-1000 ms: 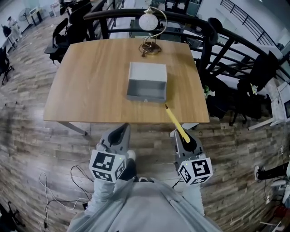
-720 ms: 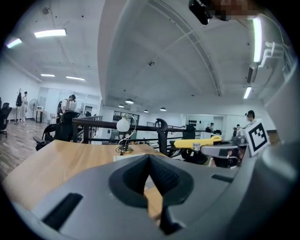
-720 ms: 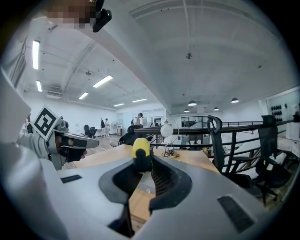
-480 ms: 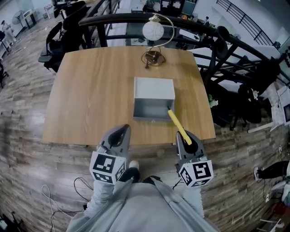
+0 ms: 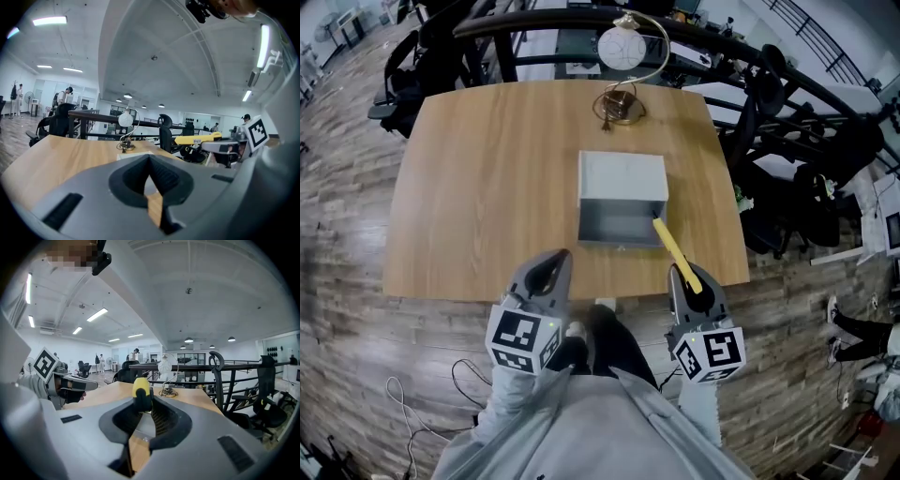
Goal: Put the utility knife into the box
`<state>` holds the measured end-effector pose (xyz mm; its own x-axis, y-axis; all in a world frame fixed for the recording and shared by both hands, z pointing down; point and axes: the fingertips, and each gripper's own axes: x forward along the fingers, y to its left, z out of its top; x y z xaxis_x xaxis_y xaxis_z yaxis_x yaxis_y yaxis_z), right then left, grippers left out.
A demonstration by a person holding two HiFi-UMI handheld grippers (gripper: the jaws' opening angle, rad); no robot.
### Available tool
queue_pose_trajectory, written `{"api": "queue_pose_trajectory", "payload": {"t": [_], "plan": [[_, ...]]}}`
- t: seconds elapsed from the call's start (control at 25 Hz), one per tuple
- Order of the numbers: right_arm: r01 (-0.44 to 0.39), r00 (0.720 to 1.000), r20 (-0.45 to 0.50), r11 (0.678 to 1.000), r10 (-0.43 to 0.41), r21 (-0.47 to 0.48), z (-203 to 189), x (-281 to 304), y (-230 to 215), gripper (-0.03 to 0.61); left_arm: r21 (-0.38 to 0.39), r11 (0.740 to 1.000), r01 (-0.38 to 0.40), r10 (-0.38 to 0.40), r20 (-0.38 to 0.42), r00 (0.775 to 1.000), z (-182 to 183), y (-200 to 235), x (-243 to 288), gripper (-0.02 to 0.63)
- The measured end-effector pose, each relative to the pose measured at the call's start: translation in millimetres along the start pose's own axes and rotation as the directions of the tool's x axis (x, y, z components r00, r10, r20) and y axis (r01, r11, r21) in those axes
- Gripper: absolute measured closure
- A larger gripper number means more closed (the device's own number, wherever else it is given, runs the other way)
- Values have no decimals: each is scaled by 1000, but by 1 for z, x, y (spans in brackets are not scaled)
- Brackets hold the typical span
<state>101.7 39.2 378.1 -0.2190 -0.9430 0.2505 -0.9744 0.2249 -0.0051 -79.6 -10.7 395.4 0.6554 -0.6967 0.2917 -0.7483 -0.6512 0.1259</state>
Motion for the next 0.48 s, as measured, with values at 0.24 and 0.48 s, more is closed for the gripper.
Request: {"api": "queue_pose_trajectory", "payload": {"t": [0.24, 0.48], "plan": [[-30, 999, -13, 1000, 29, -4, -1, 29, -17, 509, 1, 1000, -15, 15, 1, 1000, 10, 10, 30, 595], [-80, 997, -12, 997, 80, 10, 4, 71, -45, 509, 8, 999, -48, 48, 1, 999, 29, 22, 75, 595]]}}
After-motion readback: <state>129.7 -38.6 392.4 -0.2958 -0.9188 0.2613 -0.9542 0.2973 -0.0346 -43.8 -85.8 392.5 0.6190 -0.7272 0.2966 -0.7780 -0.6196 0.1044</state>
